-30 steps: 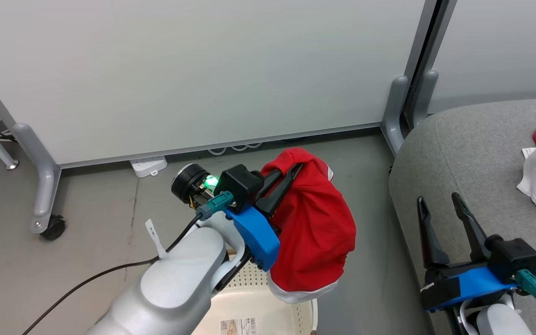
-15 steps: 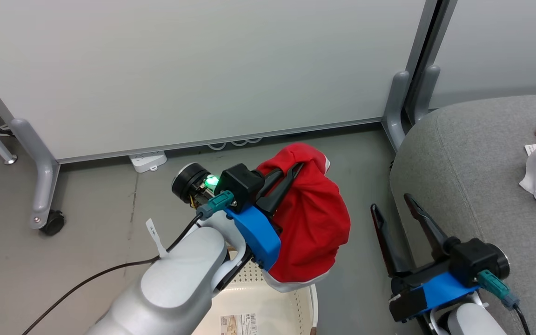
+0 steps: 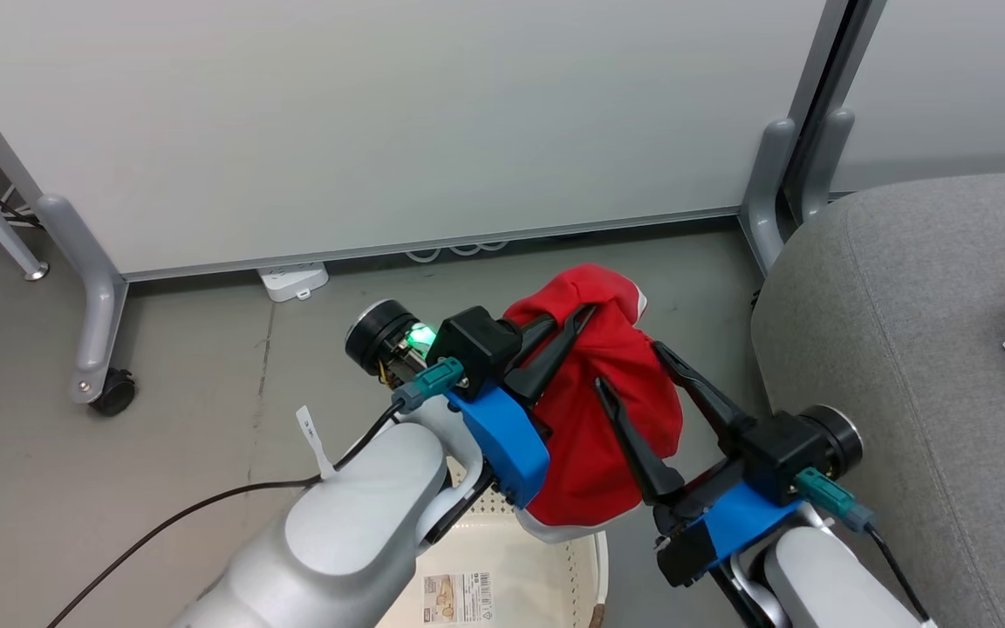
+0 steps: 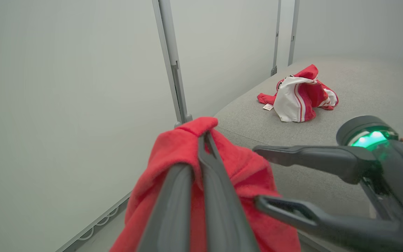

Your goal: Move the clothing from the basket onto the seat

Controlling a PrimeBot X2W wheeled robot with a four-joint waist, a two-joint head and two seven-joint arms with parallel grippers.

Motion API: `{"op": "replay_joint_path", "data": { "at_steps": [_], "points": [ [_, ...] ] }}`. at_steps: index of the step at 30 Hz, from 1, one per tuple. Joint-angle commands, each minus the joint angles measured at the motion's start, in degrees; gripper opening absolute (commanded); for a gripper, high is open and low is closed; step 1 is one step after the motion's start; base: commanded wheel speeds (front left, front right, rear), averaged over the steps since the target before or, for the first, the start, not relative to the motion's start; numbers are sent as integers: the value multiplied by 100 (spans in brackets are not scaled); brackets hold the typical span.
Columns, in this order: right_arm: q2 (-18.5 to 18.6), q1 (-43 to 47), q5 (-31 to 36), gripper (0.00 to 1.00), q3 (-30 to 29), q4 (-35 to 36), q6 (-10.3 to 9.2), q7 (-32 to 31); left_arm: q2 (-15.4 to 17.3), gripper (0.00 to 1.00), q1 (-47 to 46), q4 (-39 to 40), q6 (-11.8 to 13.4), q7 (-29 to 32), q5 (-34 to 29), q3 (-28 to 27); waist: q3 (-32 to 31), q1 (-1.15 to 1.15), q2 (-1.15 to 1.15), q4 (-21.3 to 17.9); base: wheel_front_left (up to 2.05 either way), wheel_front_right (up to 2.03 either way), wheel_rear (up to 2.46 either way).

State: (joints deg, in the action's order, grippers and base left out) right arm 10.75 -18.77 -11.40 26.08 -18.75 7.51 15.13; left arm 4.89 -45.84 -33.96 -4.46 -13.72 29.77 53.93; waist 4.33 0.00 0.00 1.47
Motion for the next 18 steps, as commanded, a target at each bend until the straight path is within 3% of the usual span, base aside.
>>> {"op": "replay_joint_path", "data": {
  "at_steps": [1, 15, 16, 17, 18],
  "points": [
    [-21, -92, -12, 100, 45, -38, -4, 2, 7, 0, -74, 1, 16, -31, 3, -2, 7, 0, 0, 8, 0, 0, 0],
    [-352, -1071, -30, 100, 591, -1359, -4, 3, -104, 0, -206, -30, 10, -80, 39, 111, 151, 0, 0, 126, 0, 0, 0],
    [-377, -1103, -47, 92, 597, -1442, -4, 3, -106, 0, -213, -35, 12, -88, 43, 114, 156, 0, 0, 131, 0, 0, 0],
    [-399, -1137, -87, 15, 618, -1535, -4, 2, -111, 0, -221, -40, 13, -91, 43, 116, 161, 0, 0, 136, 0, 0, 0],
    [-422, -1174, -111, 0, 640, -1597, -4, 2, -114, 0, -227, -47, 14, -97, 37, 116, 165, 0, 0, 140, 0, 0, 0]
  ]
}}
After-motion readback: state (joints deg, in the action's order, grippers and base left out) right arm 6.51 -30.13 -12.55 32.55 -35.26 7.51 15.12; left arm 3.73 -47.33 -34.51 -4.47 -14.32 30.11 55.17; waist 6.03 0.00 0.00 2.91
